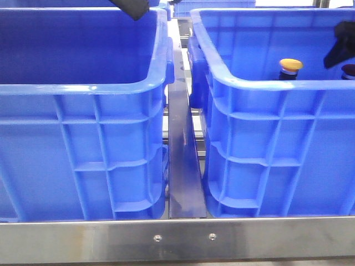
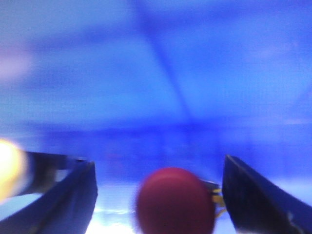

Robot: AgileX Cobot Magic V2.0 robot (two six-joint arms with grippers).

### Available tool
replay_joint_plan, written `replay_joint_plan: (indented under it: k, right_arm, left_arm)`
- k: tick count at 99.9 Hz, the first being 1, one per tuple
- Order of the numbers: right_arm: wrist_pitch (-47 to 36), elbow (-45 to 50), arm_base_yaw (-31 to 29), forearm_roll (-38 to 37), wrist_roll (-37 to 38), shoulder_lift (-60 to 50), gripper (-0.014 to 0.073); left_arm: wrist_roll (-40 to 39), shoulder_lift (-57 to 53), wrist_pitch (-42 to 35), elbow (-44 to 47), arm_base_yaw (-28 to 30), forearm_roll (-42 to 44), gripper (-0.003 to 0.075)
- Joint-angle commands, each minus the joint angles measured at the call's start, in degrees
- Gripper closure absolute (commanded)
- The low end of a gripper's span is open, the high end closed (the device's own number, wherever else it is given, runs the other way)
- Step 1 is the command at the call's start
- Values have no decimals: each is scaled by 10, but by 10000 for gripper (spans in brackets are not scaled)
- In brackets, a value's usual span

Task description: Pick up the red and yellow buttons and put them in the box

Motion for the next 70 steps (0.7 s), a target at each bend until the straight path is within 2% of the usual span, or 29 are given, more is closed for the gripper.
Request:
replay_joint_plan:
  k: [1,15,22,40,47,54,62,70]
  right_arm:
    - [7,3,-3,4,-8,-61,37]
    - [-25,64,-3,2,-8,-130,43]
    - [-37,97,-3,-4,-8,-170,92]
    - [-31,170,-3,-11,-8,-273,312]
    - [-18,193,-3,-11,-8,-315,426]
    - [-5,214,-3,-11,-8,-357,553]
    - [-3,235,-3,-13,-8,-409,695]
    - [-1,251,-3,-16,-8,-451,692]
  left_arm:
    - [3,-18,-18,-16,-4,-24,156]
    - [3,-19,-22,-16,-4,-22,160]
    - [3,-19,-30,-16,-4,-18,174]
    - [-4,-19,-65,-16,-4,-8,177]
    - [-31,-19,-86,-16,-4,14,210]
    - [-73,-19,-102,-16,-4,61,291]
    - [-125,-19,-109,-16,-4,130,449]
    - [-169,-19,-105,-16,0,178,631]
